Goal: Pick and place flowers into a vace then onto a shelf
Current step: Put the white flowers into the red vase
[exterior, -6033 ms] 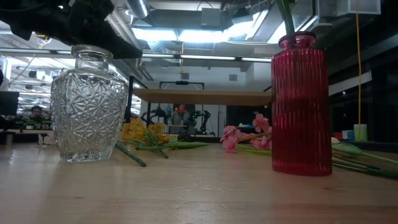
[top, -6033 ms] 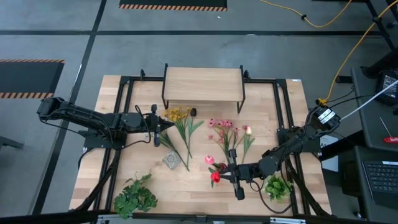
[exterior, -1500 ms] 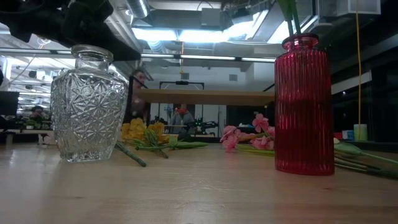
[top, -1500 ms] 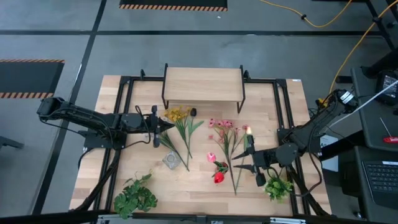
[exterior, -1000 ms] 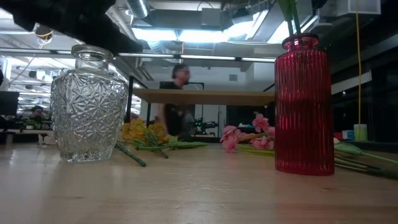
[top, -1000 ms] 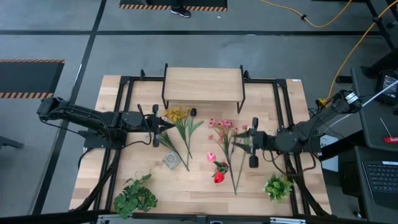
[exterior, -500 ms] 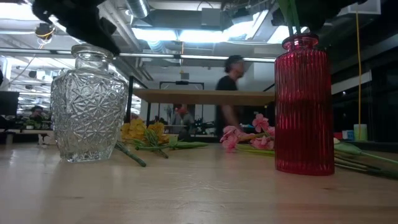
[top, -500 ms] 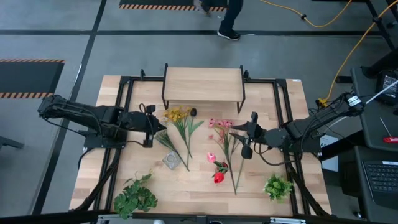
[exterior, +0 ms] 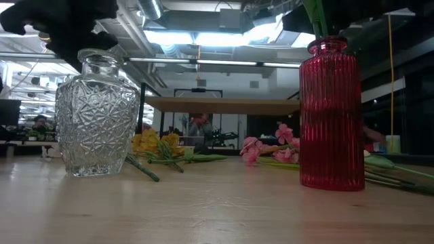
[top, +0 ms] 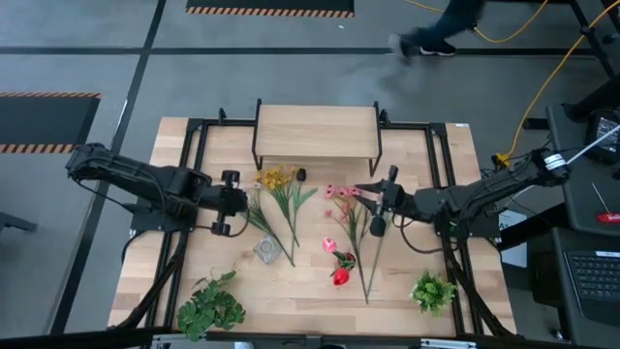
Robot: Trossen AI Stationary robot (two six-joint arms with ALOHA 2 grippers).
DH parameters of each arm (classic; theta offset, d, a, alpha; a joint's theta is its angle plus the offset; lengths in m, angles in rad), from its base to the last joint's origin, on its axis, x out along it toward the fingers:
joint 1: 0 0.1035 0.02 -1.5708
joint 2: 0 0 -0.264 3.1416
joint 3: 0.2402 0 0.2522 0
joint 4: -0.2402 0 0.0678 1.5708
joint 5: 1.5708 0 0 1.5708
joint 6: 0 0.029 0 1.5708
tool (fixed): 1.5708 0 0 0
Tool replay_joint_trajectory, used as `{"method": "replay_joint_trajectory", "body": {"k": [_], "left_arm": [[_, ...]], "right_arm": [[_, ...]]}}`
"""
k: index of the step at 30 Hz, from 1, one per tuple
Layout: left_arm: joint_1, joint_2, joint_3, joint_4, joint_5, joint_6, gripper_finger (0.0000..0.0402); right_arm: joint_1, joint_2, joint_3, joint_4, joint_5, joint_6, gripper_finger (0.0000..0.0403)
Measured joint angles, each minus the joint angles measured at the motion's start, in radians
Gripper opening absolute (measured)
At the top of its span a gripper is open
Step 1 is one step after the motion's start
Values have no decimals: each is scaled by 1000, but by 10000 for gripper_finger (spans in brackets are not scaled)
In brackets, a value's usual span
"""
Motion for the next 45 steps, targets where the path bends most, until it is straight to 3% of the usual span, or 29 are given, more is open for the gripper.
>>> {"method": "replay_joint_trajectory", "body": {"k": [13,34,45], "left_arm": [[-5,161,21,-5,-19,151,12],[-5,188,-15,117,-34,152,184],[-6,193,-104,129,-47,154,197]], "right_arm": [[-32,0,0,1,-8,-1,124],[-32,0,0,-6,-7,-3,124],[-32,0,0,-14,-7,-4,124]]}}
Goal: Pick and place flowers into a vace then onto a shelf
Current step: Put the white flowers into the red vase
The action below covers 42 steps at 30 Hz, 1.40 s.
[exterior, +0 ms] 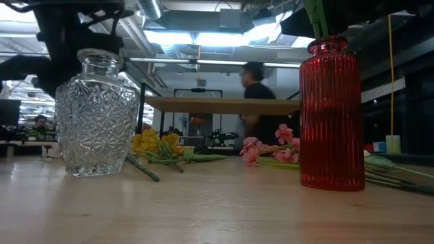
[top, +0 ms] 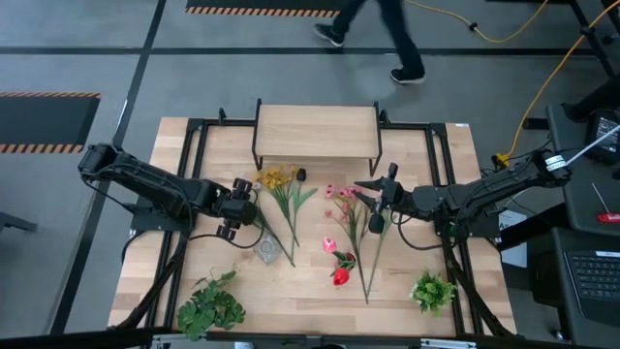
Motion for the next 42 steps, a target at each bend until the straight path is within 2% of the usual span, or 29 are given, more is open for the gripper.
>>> {"method": "replay_joint_trajectory", "body": {"k": [7,13,32,36,42], "left_arm": [[0,3,-64,145,43,25,196],[0,25,-69,145,46,34,196],[0,249,-66,175,39,45,193],[0,240,-67,178,40,64,172],[1,212,-71,190,9,63,113]], "right_arm": [[0,0,0,0,0,0,124],[0,0,0,0,0,0,124],[0,0,0,0,0,-4,124],[0,0,0,0,0,-4,124],[0,0,0,0,0,-4,124]]}}
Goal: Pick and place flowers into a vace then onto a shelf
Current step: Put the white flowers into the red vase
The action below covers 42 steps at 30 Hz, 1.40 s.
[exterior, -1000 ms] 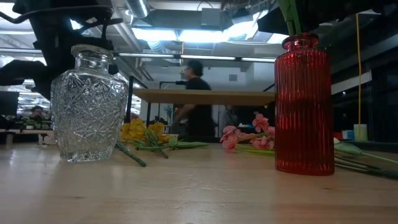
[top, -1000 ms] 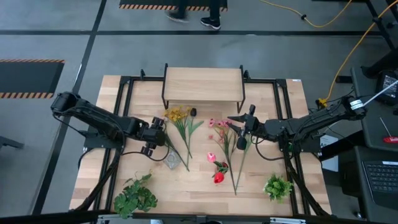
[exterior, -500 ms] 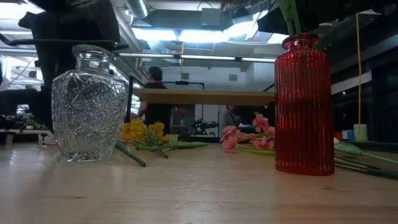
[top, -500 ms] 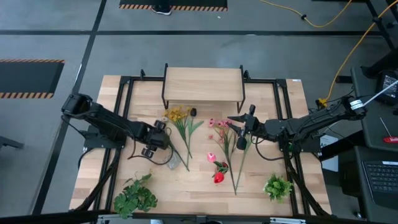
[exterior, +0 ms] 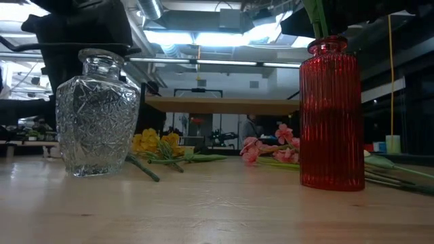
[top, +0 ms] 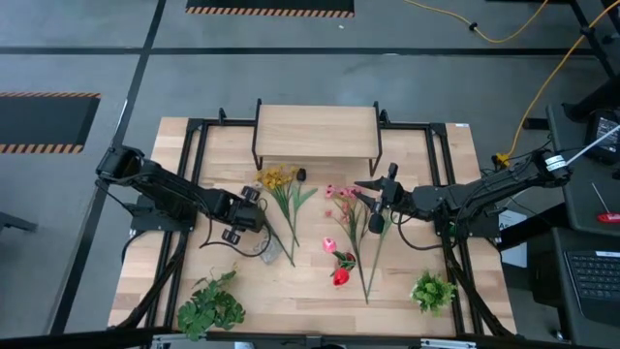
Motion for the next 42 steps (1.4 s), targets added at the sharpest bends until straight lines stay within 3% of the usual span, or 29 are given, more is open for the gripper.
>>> {"method": "replay_joint_trajectory", "body": {"k": [10,16,25,42], "left_arm": [[-1,0,0,-14,-29,15,9],[-1,0,1,-72,-100,16,6],[-1,0,12,-154,-120,14,5],[-1,-1,233,-598,-301,6,4]], "right_arm": [[0,0,0,0,0,-1,124],[0,0,0,0,0,-22,124],[0,0,0,0,0,-23,124],[0,0,0,0,0,-46,124]]}}
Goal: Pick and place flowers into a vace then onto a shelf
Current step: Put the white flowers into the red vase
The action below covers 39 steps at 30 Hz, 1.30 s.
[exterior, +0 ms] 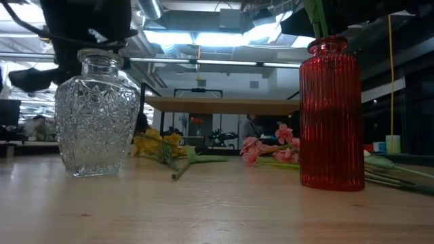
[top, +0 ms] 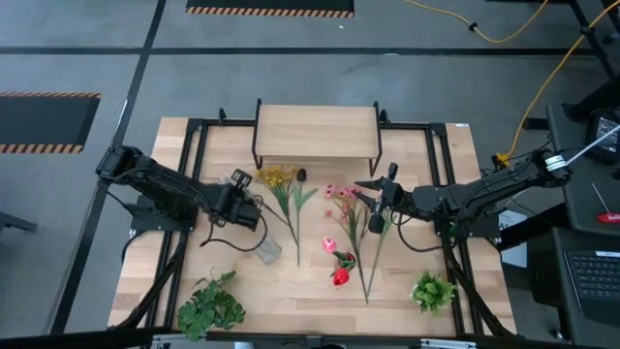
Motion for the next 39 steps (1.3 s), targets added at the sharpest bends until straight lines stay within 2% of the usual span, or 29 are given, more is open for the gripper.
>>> {"method": "replay_joint_trajectory", "body": {"k": [6,9,17,25,34,39], "left_arm": [[0,0,90,-91,-77,16,4],[0,0,139,-136,-148,21,4],[0,0,228,-161,-296,121,3],[0,0,287,-161,-322,197,3],[0,0,355,-154,-399,277,3],[0,0,364,-77,-476,388,3]], "right_arm": [[0,0,0,0,0,1,124],[0,0,0,0,0,2,124],[0,0,0,1,-4,88,124],[0,0,0,1,-9,105,124],[0,0,0,2,-10,104,124],[-2,0,6,20,-24,109,124]]}}
